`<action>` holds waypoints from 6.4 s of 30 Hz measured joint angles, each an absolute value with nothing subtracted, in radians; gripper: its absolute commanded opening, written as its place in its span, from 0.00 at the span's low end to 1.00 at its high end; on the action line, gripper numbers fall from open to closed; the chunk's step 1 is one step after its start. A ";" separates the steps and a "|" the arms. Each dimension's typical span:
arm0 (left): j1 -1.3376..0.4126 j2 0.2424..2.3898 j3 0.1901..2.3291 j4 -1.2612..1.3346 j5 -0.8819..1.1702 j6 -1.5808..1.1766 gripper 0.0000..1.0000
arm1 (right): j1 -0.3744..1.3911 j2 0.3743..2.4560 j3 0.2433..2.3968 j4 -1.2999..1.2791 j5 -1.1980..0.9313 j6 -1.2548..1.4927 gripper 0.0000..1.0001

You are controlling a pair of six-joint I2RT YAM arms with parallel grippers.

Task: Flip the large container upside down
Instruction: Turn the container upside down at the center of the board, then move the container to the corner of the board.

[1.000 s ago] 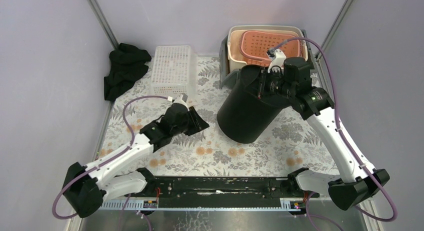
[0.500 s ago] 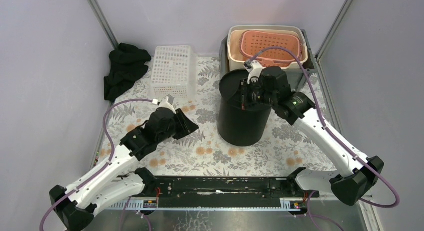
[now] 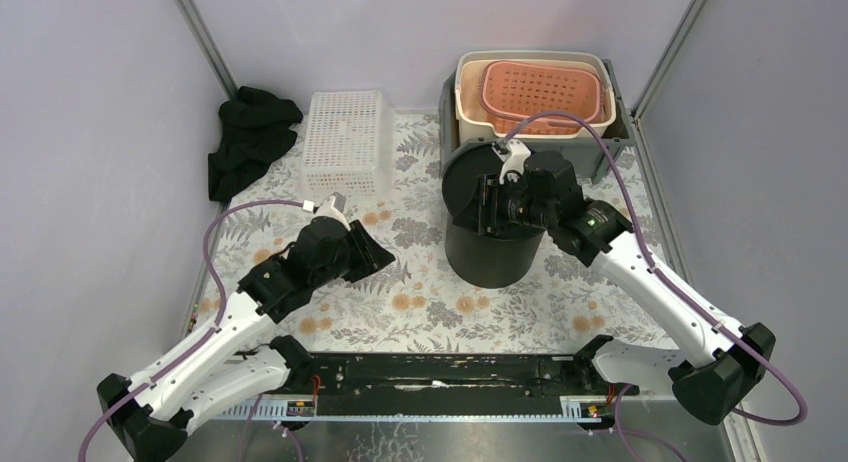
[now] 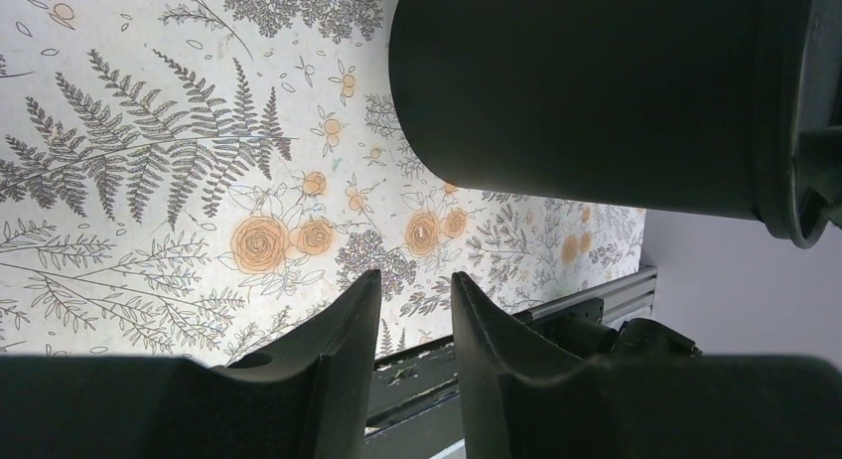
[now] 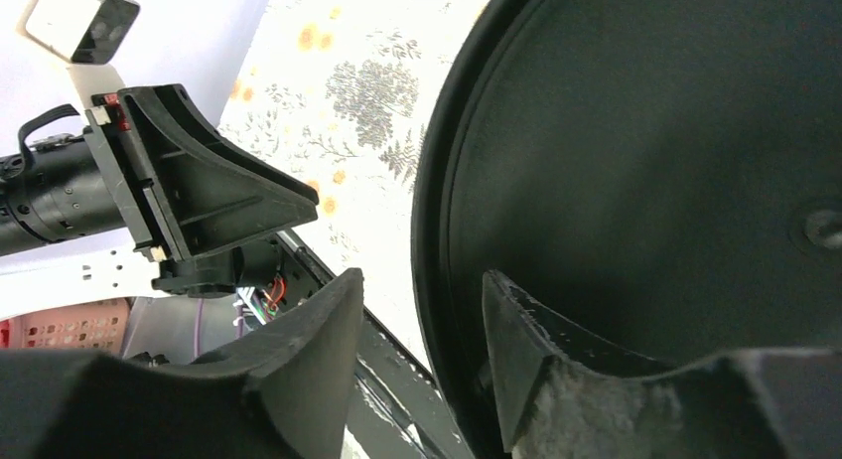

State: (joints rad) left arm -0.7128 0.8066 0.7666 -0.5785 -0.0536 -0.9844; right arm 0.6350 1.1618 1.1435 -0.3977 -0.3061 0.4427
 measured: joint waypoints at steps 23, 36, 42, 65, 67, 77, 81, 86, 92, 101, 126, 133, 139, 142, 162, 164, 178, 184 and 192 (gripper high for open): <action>-0.713 0.769 0.808 -0.577 -0.046 -0.939 1.00 | 0.322 1.205 1.459 -0.785 0.059 0.241 0.70; -0.713 0.747 0.834 -0.583 -0.010 -0.926 1.00 | 0.139 1.253 1.436 -0.788 0.005 0.246 0.67; -0.713 0.708 0.834 -0.584 0.005 -0.926 1.00 | 0.124 1.292 1.375 -0.744 -0.107 0.271 0.64; -0.713 0.669 0.834 -0.587 0.027 -0.926 1.00 | 0.117 1.279 1.237 -0.595 -0.555 0.369 0.31; -0.713 0.670 0.834 -0.588 0.028 -0.926 1.00 | 0.125 1.266 1.220 -0.590 -0.573 0.381 0.31; -0.713 0.680 0.878 -0.595 0.027 -0.925 1.00 | 0.276 1.246 1.175 -0.531 -0.587 0.454 0.30; -0.713 0.675 0.894 -0.597 0.026 -0.925 1.00 | 0.332 1.246 1.163 -0.494 -0.574 0.495 0.28; -0.713 0.674 0.936 -0.633 0.026 -0.925 1.00 | 0.422 1.246 1.148 -0.439 -0.534 0.555 0.24; -0.712 0.674 1.040 -0.749 0.018 -0.920 1.00 | 0.505 1.275 1.145 -0.368 -0.471 0.633 0.22; -0.712 0.654 1.119 -0.871 0.006 -0.912 1.00 | 0.629 1.427 1.245 -0.233 -0.305 0.716 0.19; -0.713 0.573 1.182 -1.238 -0.236 -1.021 1.00 | 0.796 1.628 1.442 -0.225 -0.239 0.715 0.16; -0.713 0.554 1.160 -1.280 -0.255 -1.066 1.00 | 0.822 1.632 1.420 -0.167 -0.224 0.743 0.13; -0.713 0.558 1.136 -1.303 -0.329 -1.103 1.00 | 0.855 1.665 1.403 -0.063 -0.217 0.794 0.12; -0.713 0.564 1.136 -1.304 -0.365 -1.110 1.00 | 0.871 1.694 1.407 -0.002 -0.216 0.818 0.11; -0.713 0.573 1.081 -1.323 -0.391 -1.108 1.00 | 0.889 1.792 1.476 0.002 -0.185 0.666 0.99; -0.713 0.575 1.074 -1.319 -0.388 -1.102 1.00 | 0.883 1.705 1.402 -0.025 -0.173 0.644 1.00; -0.713 0.732 1.139 -1.249 -0.289 -0.978 1.00 | 0.895 1.497 1.031 0.029 -0.339 0.702 0.89; -0.713 0.768 1.229 -1.251 -0.265 -0.931 1.00 | 0.940 1.606 1.013 0.145 -0.405 0.786 0.89; -0.713 0.775 1.246 -1.252 -0.262 -0.911 1.00 | 0.940 1.912 1.217 0.245 -0.461 0.859 0.88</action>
